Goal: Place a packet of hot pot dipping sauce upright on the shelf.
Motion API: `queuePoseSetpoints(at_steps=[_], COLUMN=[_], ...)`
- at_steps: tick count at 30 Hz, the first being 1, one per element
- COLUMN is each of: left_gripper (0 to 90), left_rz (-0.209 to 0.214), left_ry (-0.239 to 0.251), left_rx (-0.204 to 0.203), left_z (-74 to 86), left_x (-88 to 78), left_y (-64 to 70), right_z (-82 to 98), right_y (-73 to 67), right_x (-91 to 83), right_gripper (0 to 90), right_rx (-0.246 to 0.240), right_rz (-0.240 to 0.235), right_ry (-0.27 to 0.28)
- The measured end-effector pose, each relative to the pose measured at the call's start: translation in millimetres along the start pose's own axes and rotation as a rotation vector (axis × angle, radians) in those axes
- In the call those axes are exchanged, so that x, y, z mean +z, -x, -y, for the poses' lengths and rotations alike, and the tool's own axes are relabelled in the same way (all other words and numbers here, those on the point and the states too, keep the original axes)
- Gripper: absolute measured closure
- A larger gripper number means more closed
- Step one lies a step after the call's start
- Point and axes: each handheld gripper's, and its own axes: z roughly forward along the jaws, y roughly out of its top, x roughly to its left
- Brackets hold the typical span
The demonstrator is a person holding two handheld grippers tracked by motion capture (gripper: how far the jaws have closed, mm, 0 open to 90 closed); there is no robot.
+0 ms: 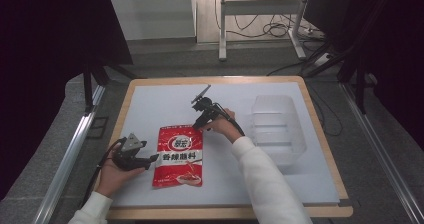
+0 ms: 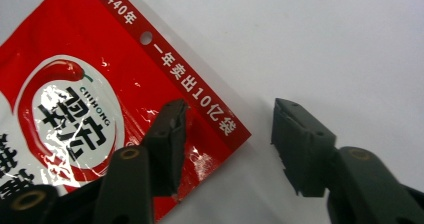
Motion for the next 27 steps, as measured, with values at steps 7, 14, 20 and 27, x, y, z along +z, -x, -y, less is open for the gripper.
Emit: queuePoseSetpoints(at_steps=[7, 14, 20, 27], left_gripper=[28.9, 28.8, 28.8, 28.8], left_rz=[0.0, 0.0, 0.0, -0.001], left_ry=[0.001, 0.0, -0.003, -0.005], left_rx=[0.001, 0.001, 0.001, 0.002], left_z=[0.1, 0.1, 0.1, 0.2], left_x=[-0.2, -0.3, 0.0, 0.2], left_y=[-0.1, -0.2, -0.3, -0.8], right_z=[-0.4, -0.1, 4.7, 10.7], right_y=[-5.3, -11.3, -18.6, -23.1], right_x=[0.4, -3.8, -11.9, -29.3], right_gripper=[72.6, 88.8, 89.1, 89.1], right_rx=[-0.046, -0.119, -0.167, -0.18], right_rz=[-0.019, 0.015, 0.009, -0.012], right_ry=[-0.016, -0.005, 0.033, 0.088])
